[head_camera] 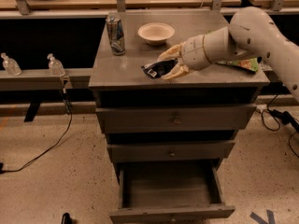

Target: Pick rxbar blueberry from bottom drawer and place on counter

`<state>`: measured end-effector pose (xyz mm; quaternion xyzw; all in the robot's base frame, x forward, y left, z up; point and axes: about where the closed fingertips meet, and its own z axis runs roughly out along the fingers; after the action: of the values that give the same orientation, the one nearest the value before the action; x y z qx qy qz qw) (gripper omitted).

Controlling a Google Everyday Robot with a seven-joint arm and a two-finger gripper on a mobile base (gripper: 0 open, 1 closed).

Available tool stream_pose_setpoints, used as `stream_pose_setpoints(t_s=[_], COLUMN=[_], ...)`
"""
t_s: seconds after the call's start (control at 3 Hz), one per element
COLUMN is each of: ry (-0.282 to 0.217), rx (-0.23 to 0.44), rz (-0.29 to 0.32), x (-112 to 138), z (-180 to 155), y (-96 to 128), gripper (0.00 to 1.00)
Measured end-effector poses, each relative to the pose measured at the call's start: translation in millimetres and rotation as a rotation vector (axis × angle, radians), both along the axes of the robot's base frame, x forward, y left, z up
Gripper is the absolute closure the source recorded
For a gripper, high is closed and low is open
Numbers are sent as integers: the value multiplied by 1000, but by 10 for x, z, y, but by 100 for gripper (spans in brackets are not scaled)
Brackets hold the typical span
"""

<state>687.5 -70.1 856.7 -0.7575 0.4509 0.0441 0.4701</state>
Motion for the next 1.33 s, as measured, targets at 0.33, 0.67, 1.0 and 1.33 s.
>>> stream_pose_setpoints(t_s=[0.33,0.67,1.0,1.33], ry=[3,6,6,-32], rx=[1,1,1,-3], rz=[4,9,9,-9], x=[0,-1,-1,-93], z=[-16,-33,-33,121], y=[27,58,58,-43], gripper=[17,0,0,0])
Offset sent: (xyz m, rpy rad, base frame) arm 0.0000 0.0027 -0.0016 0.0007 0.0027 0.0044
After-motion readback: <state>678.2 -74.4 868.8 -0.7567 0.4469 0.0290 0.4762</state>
